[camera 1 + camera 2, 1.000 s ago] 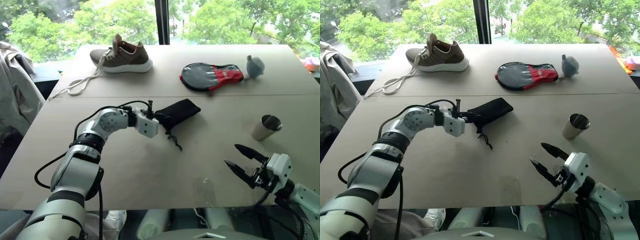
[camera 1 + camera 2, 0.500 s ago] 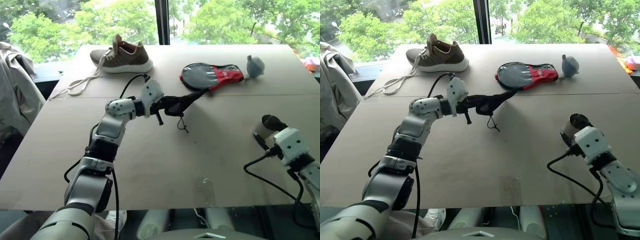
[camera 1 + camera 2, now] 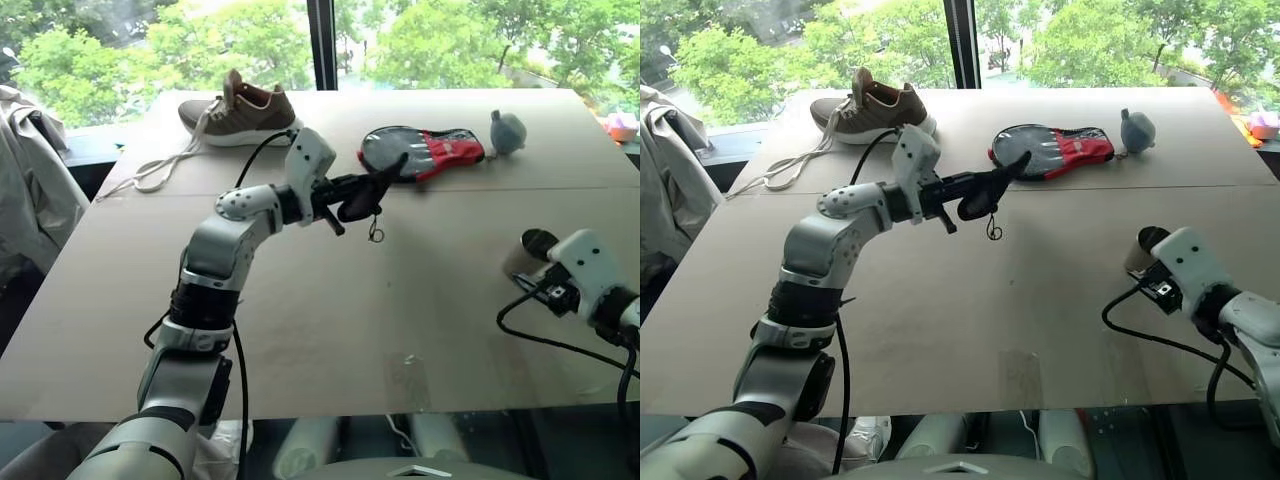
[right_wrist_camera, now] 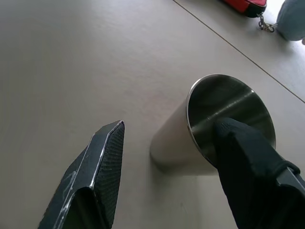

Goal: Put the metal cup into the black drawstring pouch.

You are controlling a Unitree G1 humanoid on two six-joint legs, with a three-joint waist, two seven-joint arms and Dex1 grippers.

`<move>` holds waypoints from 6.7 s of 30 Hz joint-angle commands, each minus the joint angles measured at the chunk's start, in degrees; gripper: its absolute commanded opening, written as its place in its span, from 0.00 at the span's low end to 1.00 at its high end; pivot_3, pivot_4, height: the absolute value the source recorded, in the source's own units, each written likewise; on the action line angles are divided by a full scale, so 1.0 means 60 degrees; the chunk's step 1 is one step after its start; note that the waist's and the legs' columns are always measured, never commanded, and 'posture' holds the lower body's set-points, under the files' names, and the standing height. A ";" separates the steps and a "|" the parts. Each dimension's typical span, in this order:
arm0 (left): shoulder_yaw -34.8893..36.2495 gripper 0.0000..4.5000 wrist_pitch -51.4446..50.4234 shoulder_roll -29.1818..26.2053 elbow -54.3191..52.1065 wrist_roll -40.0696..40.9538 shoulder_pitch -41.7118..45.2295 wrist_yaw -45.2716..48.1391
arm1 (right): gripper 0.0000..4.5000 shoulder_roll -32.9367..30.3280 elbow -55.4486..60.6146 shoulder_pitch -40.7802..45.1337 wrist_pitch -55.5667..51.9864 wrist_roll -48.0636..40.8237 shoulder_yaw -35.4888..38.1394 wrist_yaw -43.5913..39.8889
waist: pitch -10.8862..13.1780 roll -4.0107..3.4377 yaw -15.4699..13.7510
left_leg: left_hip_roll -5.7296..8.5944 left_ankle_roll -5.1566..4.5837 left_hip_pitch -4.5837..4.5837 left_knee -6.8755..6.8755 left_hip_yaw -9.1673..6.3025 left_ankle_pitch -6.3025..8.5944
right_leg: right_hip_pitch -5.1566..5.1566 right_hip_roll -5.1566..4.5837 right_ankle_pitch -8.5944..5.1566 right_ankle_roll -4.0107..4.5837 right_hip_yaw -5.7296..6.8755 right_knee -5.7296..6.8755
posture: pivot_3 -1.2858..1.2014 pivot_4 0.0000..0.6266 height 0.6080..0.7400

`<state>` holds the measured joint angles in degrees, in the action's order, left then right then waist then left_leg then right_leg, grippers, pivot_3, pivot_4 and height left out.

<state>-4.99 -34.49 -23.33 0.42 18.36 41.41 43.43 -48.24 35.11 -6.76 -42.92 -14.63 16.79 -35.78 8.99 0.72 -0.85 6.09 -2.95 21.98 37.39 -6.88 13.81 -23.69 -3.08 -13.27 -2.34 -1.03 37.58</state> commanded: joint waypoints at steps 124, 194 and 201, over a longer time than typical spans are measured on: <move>0.8089 0.00 -0.9563 0.3831 0.4121 0.5645 0.4858 -0.5921 | 0.01 0.3087 -0.3744 0.4875 0.6835 0.1842 -0.5302 0.1717 | 0.0071 0.0036 0.0291 | -0.0014 0.0038 0.0128 0.0014 0.0109 -0.0021 | -0.0205 0.0017 0.0067 0.0016 -0.0041 0.0069 | 0.52 0.24 1.00; 0.6329 0.00 -0.7562 0.2917 0.4265 0.7592 0.3674 -0.6982 | 0.81 0.2629 -0.1134 0.4777 0.2793 -0.0685 -0.2909 -0.0006 | 0.0071 0.0043 0.0190 | -0.0042 0.0045 0.0128 0.0028 0.0114 -0.0023 | -0.0195 0.0034 0.0086 0.0031 -0.0083 0.0060 | 0.52 0.24 1.00; 0.5727 0.00 -0.7691 0.2746 0.3841 0.7274 0.2938 -0.6523 | 0.69 0.3033 -0.1048 0.5132 0.1938 -0.0857 -0.2658 0.0707 | 0.0071 0.0042 0.0220 | -0.0042 0.0045 0.0127 0.0025 0.0114 -0.0023 | -0.0198 0.0034 0.0086 0.0032 -0.0088 0.0061 | 0.52 0.24 1.00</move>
<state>30.36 -80.19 -6.15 25.91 61.86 59.01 2.62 -30.27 26.44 22.97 -30.73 -19.03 -0.56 -32.47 9.42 0.97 0.47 5.84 -2.69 22.75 37.54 -6.19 13.67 -24.88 -2.88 -12.76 -2.14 -1.55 37.94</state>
